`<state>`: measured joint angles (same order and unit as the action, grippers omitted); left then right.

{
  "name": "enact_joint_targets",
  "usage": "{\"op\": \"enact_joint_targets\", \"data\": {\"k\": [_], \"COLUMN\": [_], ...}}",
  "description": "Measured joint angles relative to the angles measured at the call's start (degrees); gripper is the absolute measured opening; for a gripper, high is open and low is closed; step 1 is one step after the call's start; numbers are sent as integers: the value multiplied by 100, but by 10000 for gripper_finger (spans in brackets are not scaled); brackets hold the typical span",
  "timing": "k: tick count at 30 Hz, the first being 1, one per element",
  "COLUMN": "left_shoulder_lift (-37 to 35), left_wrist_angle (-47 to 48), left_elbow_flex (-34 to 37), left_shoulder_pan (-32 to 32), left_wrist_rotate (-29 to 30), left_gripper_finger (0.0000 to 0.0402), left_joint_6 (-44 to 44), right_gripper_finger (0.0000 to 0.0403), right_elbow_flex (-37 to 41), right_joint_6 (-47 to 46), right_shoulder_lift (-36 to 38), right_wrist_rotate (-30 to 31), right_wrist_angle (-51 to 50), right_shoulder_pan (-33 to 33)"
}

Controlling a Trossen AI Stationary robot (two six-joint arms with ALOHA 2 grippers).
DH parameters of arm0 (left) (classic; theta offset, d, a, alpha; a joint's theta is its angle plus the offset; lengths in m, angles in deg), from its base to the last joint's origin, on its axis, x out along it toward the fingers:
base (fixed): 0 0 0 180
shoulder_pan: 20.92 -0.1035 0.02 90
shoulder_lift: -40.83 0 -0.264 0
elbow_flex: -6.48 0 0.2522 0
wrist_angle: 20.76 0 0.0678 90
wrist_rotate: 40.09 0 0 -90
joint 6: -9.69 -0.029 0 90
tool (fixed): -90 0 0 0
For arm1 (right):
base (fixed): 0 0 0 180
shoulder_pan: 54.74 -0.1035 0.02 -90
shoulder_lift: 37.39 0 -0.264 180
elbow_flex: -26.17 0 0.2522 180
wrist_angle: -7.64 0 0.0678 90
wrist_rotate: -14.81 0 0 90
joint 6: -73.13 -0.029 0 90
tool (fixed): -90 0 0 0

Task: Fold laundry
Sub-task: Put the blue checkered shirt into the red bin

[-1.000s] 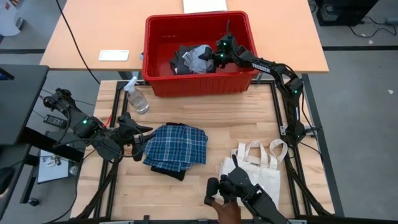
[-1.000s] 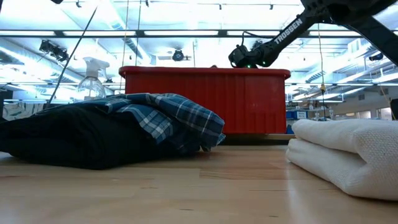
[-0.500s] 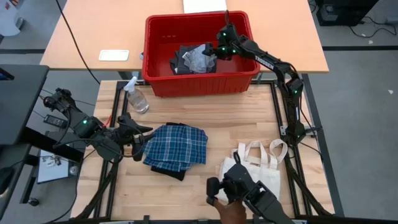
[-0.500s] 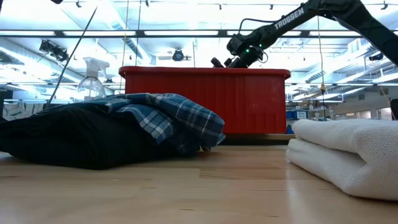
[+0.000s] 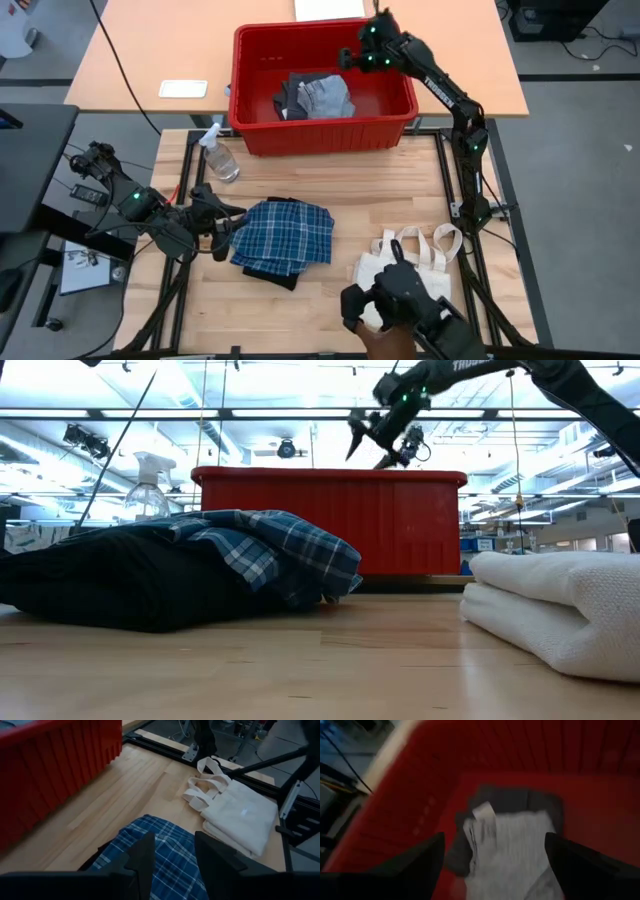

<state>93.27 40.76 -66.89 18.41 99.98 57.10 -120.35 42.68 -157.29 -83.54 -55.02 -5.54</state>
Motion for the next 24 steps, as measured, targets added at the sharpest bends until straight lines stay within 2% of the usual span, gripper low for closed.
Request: {"op": "enact_joint_targets", "data": {"k": [2,9,14,20,24], "left_shoulder_lift": [0,0,0,0,0], "left_wrist_angle": [1,5,7,7,9], "left_elbow_flex": [0,0,0,0,0], "left_shoulder_pan": [0,0,0,0,0], "left_wrist_rotate": [-54,-89,-89,-89,-88], "left_gripper_finger": [144,144,144,144,144], "left_joint_6": [3,1,-5,-6,-30], "right_gripper_finger": [346,346,346,346,346], "right_elbow_flex": [-247,-100,-96,-93,-93], "right_joint_6": [103,163,174,6,-47], "right_shoulder_lift": [35,536,649,662,662], "right_wrist_rotate": [108,-14,-623,-1764,-2023], "right_wrist_angle": [3,324,347,414,426], "right_shoulder_pan": [-33,-170,-316,-657,-1060]}}
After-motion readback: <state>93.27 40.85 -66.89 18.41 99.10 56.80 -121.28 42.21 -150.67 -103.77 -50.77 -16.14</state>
